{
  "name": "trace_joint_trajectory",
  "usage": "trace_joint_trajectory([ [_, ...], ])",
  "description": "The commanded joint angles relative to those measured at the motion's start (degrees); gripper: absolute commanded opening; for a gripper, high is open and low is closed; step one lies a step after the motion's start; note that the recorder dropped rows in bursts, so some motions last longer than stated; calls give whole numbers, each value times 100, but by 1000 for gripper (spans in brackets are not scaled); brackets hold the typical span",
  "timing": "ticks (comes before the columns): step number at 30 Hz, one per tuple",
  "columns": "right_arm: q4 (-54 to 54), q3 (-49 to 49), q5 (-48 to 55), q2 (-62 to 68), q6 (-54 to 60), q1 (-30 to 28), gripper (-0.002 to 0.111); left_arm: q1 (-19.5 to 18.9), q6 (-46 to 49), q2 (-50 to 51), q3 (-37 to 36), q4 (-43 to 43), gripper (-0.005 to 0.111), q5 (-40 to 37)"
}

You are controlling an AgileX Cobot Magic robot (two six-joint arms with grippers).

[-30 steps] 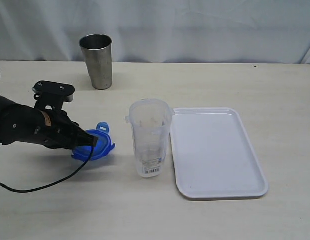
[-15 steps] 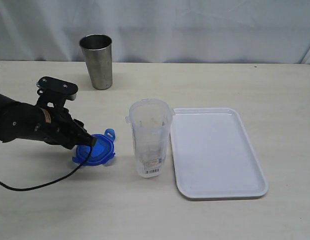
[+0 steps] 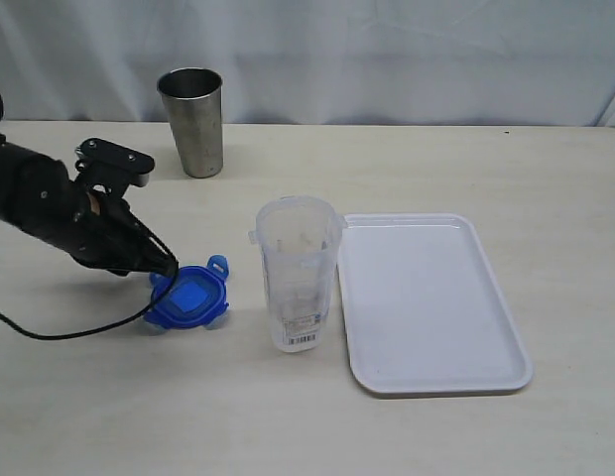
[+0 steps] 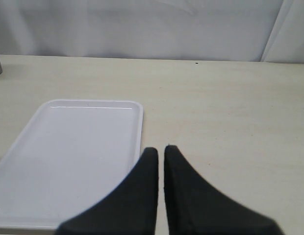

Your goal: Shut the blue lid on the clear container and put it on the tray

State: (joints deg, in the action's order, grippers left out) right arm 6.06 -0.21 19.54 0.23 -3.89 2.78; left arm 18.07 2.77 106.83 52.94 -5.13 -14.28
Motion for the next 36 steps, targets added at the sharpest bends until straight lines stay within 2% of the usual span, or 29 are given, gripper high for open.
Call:
trace_joint_trajectory([
  [1,42,21,4,-23,4,-12,5,-4,427,182,684,200,26,-950],
  [5,42,21,4,-23,4,-12,5,-199,1475,132,904,1287,26,-1080],
  [8,42,21,4,-23,4,-12,5,-648,3274,134,913,3166,26,-1436],
  [10,42,21,4,-23,4,-12,5,-1069,4635,159,913,4848,26,-1894],
  [12,42,21,4,-23,4,-12,5,-1552,6047,172,913,6476,26,-2811],
  [14,42,21,4,-23,4,-12,5,-1873,7247,193,913,7262,26,-3675],
  [17,42,21,4,-23,4,-12,5,-1807,8048,193,903,6923,26,-3965],
  [21,42,21,4,-23,4,-12,5,-1327,8262,256,903,6077,26,-3146],
  [25,42,21,4,-23,4,-12,5,-965,8262,441,903,5807,29,-2441],
  [29,42,21,4,-23,4,-12,5,-921,8228,501,903,5829,46,-1887],
  [30,42,21,4,-23,4,-12,5,-936,8192,501,903,5829,47,-1846],
  [33,42,21,4,-23,4,-12,5,-947,7961,604,903,5607,40,-1818],
  [36,42,21,4,-23,4,-12,5,-947,7961,863,903,5502,39,-1791],
])
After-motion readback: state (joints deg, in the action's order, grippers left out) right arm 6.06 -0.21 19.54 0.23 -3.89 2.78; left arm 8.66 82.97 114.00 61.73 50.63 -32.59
